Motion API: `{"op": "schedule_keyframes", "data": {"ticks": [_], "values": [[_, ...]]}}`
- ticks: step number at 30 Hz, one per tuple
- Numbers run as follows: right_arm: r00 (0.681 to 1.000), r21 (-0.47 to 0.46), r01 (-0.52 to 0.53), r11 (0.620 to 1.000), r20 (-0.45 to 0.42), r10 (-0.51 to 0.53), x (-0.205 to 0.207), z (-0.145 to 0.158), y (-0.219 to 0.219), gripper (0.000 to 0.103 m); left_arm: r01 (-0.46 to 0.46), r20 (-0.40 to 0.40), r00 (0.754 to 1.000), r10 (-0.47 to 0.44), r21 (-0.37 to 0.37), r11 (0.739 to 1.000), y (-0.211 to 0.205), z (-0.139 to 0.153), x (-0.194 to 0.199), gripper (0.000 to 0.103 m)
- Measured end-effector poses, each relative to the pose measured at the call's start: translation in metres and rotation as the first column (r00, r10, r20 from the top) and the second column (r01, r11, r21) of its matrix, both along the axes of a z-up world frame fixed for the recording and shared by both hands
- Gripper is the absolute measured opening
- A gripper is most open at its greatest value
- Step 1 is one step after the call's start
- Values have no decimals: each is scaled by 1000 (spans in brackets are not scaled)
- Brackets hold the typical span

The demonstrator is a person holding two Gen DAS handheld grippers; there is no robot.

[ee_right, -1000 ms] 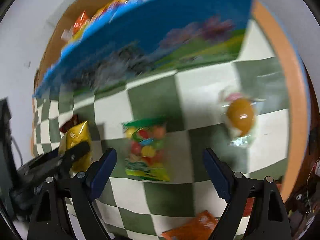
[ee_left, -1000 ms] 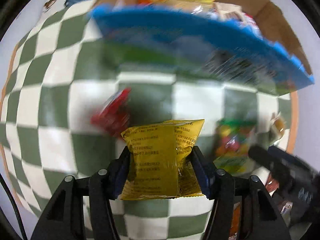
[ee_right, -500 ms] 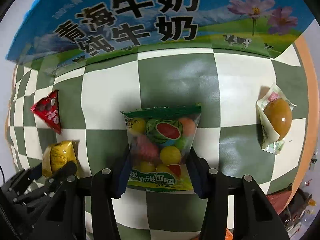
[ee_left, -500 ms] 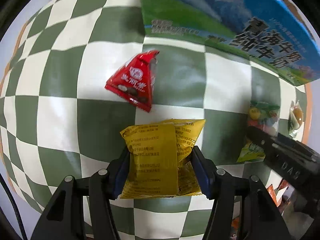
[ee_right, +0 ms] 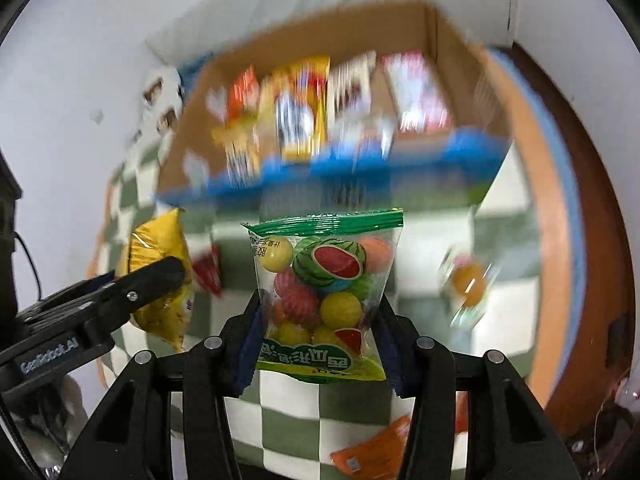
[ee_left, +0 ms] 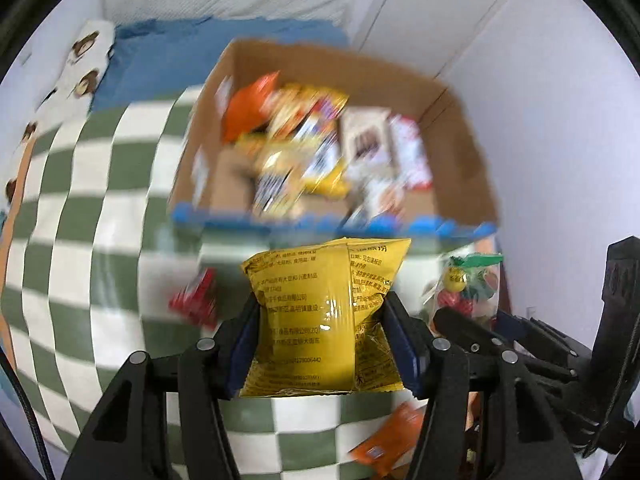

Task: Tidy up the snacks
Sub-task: 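Carry both bags into the box and open both tools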

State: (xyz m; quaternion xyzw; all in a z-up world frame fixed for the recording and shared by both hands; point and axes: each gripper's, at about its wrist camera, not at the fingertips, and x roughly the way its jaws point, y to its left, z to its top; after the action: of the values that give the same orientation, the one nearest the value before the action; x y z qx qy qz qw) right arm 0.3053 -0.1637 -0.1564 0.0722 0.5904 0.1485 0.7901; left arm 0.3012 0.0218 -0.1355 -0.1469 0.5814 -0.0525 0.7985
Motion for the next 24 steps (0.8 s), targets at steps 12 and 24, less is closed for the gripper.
{"op": "schedule_keyframes", "data": {"ticks": [12, 24], "values": [[1000, -156, -12, 988, -30, 7, 155, -2, -15, 53, 63, -127, 990, -59, 27, 998, -29, -18, 143, 57], [982, -202, -61, 978, -187, 23, 172, -64, -24, 54, 76, -283, 957, -69, 14, 997, -41, -81, 158, 58]]}}
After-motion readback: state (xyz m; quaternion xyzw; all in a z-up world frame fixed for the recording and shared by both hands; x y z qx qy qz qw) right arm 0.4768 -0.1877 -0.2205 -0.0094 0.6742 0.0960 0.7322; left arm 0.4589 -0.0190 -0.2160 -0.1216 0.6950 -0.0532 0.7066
